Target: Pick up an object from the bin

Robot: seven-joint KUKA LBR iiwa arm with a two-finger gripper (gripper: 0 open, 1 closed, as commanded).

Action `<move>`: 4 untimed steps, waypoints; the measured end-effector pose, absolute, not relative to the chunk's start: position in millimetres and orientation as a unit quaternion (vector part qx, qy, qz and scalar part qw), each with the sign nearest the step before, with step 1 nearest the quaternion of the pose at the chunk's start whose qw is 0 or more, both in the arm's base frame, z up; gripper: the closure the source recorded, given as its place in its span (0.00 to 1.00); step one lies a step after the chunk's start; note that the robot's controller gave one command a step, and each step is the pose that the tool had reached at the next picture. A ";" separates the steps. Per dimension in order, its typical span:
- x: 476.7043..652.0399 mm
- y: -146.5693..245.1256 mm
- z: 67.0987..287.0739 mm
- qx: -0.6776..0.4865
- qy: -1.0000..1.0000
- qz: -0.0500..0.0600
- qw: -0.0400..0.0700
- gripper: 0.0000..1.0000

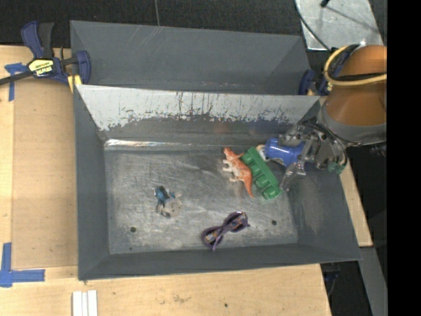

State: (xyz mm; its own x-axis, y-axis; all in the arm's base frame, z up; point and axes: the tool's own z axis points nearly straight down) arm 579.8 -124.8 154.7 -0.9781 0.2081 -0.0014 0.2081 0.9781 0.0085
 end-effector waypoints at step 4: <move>599.4 -127.3 101.5 0.031 0.999 -0.002 0.017 1.00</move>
Offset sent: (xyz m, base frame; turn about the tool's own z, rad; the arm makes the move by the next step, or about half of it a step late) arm 0.0244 0.0069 -0.0847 -0.1658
